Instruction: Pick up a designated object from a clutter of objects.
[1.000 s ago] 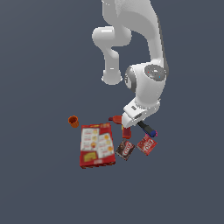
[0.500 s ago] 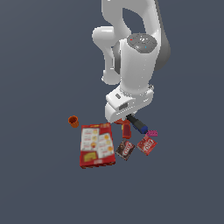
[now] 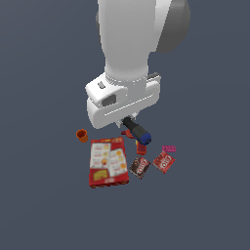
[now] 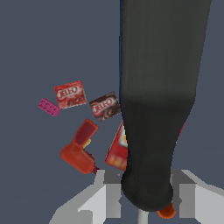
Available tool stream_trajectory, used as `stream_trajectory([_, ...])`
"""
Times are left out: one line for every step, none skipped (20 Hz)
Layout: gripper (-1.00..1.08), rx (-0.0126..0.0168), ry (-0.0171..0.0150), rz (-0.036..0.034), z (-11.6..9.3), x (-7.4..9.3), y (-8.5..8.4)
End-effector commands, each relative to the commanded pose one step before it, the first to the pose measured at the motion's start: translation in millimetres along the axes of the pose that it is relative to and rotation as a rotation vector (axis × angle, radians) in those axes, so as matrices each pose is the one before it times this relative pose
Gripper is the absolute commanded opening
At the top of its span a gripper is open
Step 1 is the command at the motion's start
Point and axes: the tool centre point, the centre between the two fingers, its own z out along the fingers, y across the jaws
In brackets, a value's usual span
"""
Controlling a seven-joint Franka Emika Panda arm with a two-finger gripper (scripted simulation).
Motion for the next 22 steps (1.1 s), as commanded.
stream_trajectory([-1.00, -0.00017, -0.00034, -0.00078, -20.93, -0.49, 16.11])
stream_trajectory([-1.00, -0.00056, -0.00027, 0.00030, -7.41, -0.01, 5.95])
stream_trajectory([-1.00, 0.00000, 0.00000, 0.00000, -7.10, 0.02, 5.78])
stream_trajectory([-1.00, 0.00000, 0.00000, 0.00000, -6.85, 0.04, 5.60])
stream_trajectory([-1.00, -0.00055, -0.00027, 0.00031, -6.66, 0.06, 5.38])
stream_trajectory([-1.00, 0.00000, 0.00000, 0.00000, -6.40, 0.09, 5.25])
stream_trajectory([-1.00, 0.00000, 0.00000, 0.00000, -6.18, 0.11, 5.09])
stream_trajectory([-1.00, -0.00055, -0.00027, 0.00032, -6.03, 0.13, 4.89])
stream_trajectory([-1.00, 0.00000, 0.00000, 0.00000, -5.77, 0.16, 4.79])
stream_trajectory([-1.00, 0.00000, 0.00000, 0.00000, -5.50, 0.18, 4.57])
stream_trajectory([-1.00, 0.00000, 0.00000, 0.00000, -5.08, 0.19, 4.23])
stream_trajectory([-1.00, -0.00055, -0.00025, 0.00034, -4.74, 0.17, 3.85])
stream_trajectory([-1.00, 0.00000, 0.00000, 0.00000, -4.28, 0.19, 3.58])
stream_trajectory([-1.00, 0.00000, 0.00000, 0.00000, -3.93, 0.21, 3.30])
stream_trajectory([-1.00, 0.00000, 0.00000, 0.00000, -3.59, 0.22, 3.02])
stream_trajectory([-1.00, 0.00000, 0.00000, 0.00000, -3.25, 0.23, 2.75])
stream_trajectory([-1.00, 0.00000, 0.00000, 0.00000, -2.96, 0.23, 2.51])
stream_trajectory([-1.00, -0.00054, -0.00021, 0.00038, -2.79, 0.16, 2.25])
stream_trajectory([-1.00, 0.00000, 0.00000, 0.00000, -2.43, 0.21, 2.06])
stream_trajectory([-1.00, 0.00000, 0.00000, 0.00000, -2.17, 0.20, 1.85])
stream_trajectory([-1.00, 0.00000, 0.00000, 0.00000, -1.92, 0.18, 1.63])
stream_trajectory([-1.00, 0.00000, 0.00000, 0.00000, -1.67, 0.17, 1.43])
